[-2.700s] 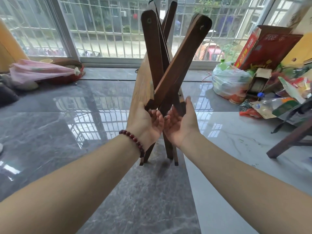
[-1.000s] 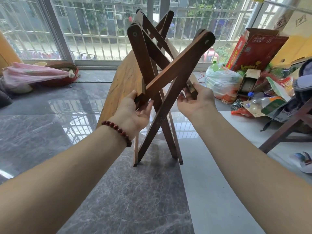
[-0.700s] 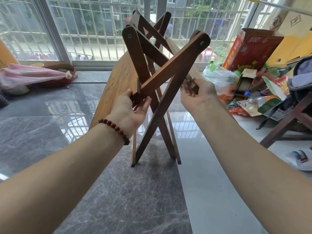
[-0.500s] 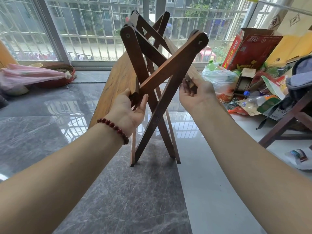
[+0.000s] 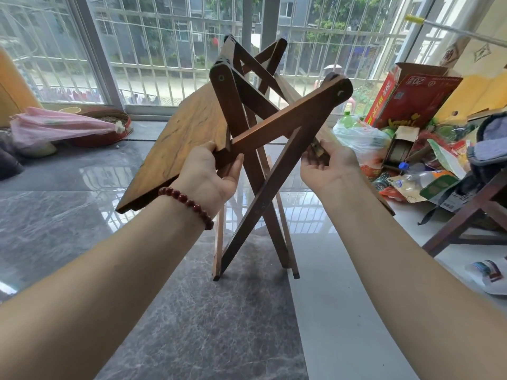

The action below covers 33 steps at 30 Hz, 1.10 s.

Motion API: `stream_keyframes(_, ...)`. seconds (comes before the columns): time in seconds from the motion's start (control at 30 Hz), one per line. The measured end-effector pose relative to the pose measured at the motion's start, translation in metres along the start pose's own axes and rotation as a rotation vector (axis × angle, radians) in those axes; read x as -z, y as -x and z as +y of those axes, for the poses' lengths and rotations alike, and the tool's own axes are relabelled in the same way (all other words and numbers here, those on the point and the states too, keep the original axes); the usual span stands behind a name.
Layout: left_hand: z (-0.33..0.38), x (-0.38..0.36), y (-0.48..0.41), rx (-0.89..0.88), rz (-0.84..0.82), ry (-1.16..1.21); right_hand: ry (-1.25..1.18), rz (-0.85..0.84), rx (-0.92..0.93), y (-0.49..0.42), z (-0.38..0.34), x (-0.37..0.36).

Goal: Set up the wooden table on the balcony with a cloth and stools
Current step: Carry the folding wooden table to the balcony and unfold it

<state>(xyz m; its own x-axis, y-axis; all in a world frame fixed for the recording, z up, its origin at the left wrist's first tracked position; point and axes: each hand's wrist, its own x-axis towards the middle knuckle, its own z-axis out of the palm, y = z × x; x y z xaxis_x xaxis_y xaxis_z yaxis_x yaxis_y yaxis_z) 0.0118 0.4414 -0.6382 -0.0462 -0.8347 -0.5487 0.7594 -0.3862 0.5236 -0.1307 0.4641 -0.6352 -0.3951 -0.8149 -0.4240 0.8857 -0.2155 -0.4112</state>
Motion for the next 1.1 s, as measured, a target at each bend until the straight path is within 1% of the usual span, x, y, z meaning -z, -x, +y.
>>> stream_keyframes(0.17,0.008,-0.001,0.008,0.014,0.011,-0.011,0.135,-0.024,-0.009,-0.003,0.001,0.001)
stream_keyframes(0.3,0.009,-0.001,0.009,0.031,0.004,-0.006,0.125,-0.028,-0.004,-0.005,-0.001,0.001)
stream_keyframes(0.43,0.003,0.000,0.007,-0.006,-0.021,-0.024,0.124,-0.039,0.004,-0.006,0.000,0.004)
stream_keyframes(0.53,-0.002,0.002,0.004,0.001,-0.037,-0.045,0.115,-0.042,-0.007,-0.004,0.002,0.006)
stream_keyframes(0.67,-0.002,0.002,0.001,0.006,-0.060,0.026,0.036,-0.027,-0.017,-0.002,-0.001,0.005)
stream_keyframes(0.93,0.016,-0.013,0.016,-0.001,0.028,0.040,-0.009,0.029,-0.022,0.016,-0.008,-0.020)
stream_keyframes(1.1,0.022,-0.008,0.030,0.014,0.078,0.043,0.019,0.070,-0.053,0.033,-0.013,-0.021)
